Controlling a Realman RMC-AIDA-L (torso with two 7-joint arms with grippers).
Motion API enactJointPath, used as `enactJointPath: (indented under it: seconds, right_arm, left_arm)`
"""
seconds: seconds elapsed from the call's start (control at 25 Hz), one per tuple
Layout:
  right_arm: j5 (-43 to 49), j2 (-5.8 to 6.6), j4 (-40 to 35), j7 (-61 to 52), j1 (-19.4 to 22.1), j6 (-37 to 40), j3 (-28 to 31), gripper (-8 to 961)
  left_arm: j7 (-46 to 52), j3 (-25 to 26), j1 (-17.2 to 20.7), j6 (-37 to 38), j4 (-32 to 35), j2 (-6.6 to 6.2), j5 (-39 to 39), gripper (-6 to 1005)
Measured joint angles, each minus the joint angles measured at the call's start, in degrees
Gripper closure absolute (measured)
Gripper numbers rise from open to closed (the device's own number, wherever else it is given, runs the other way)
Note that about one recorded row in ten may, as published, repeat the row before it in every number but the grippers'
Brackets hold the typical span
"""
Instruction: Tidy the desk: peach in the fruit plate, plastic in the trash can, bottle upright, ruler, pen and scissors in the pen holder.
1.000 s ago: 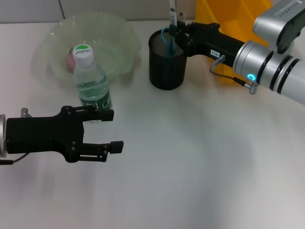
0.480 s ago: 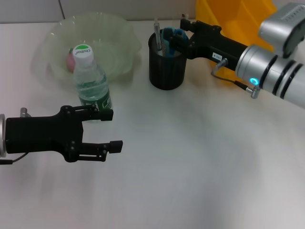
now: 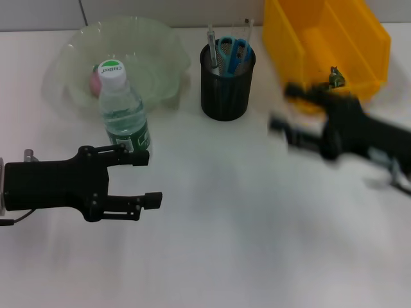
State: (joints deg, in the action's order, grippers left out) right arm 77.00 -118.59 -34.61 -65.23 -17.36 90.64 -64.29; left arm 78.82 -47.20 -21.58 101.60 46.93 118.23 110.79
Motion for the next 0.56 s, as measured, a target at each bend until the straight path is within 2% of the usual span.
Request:
enactJointPath:
  seconds: [0.08,0.2,0.32,0.56]
  right_arm:
    - [3.0,0.29,-0.7,0.0,1.3,2.9,0.8,188]
    - [14.0,0.64,0.6,1.9,3.0,12.0,5.7,189]
    - [17.6,0.41,2.7,5.2,3.5,14.9,7.5,189]
    - [17.9,0.30,4.4,7.4,3.7,15.8,7.6,190]
  left_arm:
    - [-0.5,0.0,0.2,0.1,-0.1,-0.01,0.0,153]
    - [-3.0,0.0,0.6,0.3,-1.1,-0.03,0.0,153]
    - [-4.2,0.0,0.6,0.5,-2.1,-0.11,0.0,153]
    - [-8.4,-0.2,0.7,1.6,-5.6,-0.87,0.1,153]
